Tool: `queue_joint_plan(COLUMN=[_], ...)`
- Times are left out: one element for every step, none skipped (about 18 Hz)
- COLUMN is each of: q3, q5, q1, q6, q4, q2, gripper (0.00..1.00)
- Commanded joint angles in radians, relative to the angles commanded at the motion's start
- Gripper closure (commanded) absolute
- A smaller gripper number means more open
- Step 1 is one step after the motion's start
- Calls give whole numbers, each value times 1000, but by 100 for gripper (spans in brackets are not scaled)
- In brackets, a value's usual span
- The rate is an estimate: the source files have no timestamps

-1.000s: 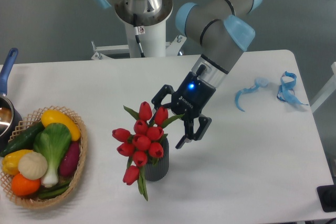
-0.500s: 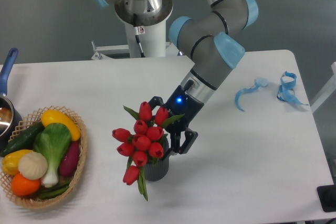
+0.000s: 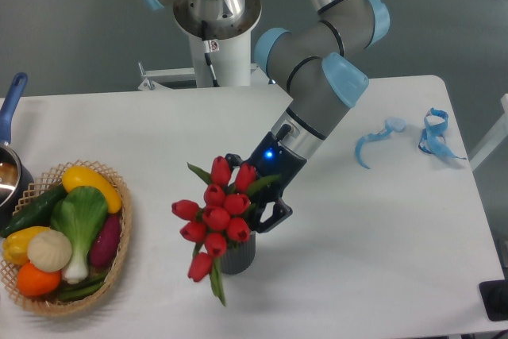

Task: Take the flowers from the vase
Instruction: 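Lift the gripped tulips up out of the grey vase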

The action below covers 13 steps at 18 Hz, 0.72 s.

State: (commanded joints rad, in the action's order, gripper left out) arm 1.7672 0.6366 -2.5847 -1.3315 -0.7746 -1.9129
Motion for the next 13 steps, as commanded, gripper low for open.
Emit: queue_joint_plan(q3=[-2,-3,-5,-6,-6,-5,-6,-11,-18,-24,-35,-49,-63], q5=[-2,-8,-14,-23,-29,-32,-34,-37,-41,-44,-45,-45,-45], q1=[0,-2,-3,-5,-5,-5,-5,-5,-5,-5,-6,-6,-6], q6=[2,9,24,35,43,51,67,95,124,150,179,216,253], q4=[0,0,0,0,0,0,0,0,0,0,0,0,0], q2=[0,2,2,2,9,20,35,49,60,70,89,98,106], gripper=[71,72,72,72,72,72,72,72,72,72,72,72,72])
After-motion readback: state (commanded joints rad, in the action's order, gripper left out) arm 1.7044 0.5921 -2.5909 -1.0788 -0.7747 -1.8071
